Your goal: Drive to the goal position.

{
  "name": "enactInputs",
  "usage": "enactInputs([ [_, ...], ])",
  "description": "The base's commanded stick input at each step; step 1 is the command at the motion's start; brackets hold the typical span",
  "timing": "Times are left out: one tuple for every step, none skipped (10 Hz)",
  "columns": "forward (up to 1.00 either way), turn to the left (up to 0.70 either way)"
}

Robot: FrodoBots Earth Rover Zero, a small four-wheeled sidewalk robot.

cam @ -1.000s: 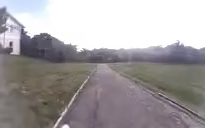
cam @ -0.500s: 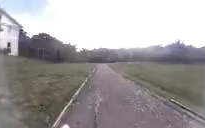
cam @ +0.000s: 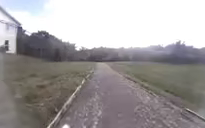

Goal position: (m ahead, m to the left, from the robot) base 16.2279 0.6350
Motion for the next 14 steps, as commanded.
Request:
enactInputs([
  [0.99,0.0],
  [0.99,0.0],
  [0.99,0.0],
  [0.99,0.0],
  [0.99,0.0],
  [0.99,0.0],
  [0.99,0.0],
  [0.99,0.0],
  [0.99,0.0],
  [0.99,0.0],
  [0.99,0.0],
  [0.99,0.0],
  [0.99,0.0],
  [1.0,0.0],
])
